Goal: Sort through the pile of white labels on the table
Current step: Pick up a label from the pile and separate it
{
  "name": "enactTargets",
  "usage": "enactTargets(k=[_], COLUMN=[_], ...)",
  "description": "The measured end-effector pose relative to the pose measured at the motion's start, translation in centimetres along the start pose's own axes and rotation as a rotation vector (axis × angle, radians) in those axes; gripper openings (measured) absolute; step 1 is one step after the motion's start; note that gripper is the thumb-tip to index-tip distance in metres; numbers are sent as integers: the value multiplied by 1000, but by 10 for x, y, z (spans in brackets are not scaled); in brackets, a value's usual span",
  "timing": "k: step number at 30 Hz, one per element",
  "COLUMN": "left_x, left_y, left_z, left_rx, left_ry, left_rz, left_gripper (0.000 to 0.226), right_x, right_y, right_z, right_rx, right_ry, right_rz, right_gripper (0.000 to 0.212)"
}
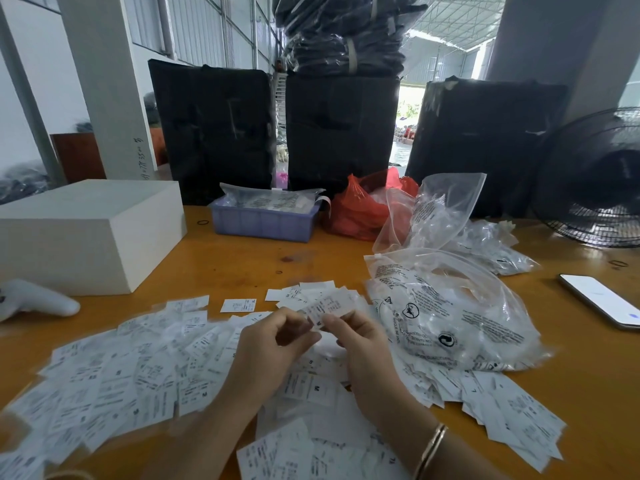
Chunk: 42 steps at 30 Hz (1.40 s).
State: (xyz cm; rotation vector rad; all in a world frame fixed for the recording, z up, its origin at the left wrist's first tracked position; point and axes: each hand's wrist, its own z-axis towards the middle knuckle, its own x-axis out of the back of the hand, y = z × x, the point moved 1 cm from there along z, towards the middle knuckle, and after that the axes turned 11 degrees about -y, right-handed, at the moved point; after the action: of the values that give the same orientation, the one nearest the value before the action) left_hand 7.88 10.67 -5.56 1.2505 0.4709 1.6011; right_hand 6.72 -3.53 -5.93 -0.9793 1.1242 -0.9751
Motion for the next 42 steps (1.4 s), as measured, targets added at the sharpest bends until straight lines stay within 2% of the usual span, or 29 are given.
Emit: enactTargets(k=[9,13,17,21,26,32,36,38,40,42], left_x=[-2,-1,0,1,2,3,6,5,3,2], left_y=[-2,-3,-5,-7,-8,-8,-7,-9,-11,-10], left_z=[2,1,2,4,3,4,5,6,6,5], left_rx=[-18,-7,6,12,30,80,93,106,110,106], left_ry=[-36,-18,7,7,-3,11,-3,0,3,-10], left_rz=[-13,-44,-43,-36,-40,-97,-157,-149,-140,-129], left_gripper=[14,23,23,10,6,9,21,7,6,19], right_x=[2,2,2,6,10,11,14,15,14,13], right_y=[1,2,1,-1,-7,-8,-9,-9,-10,-9], right_z=[3,2,1,1,2,0,1,1,2,2], right_rx=[-20,-28,-32,-40,84,119,103,110,128,148], right_ry=[-13,-38,-47,-17,-42,-49,-50,-60,-70,-71], right_rz=[8,-33,-82,-158,-324,-418,-475,-498,-515,-511], right_gripper=[22,24,19,15,14,12,12,11,7,6])
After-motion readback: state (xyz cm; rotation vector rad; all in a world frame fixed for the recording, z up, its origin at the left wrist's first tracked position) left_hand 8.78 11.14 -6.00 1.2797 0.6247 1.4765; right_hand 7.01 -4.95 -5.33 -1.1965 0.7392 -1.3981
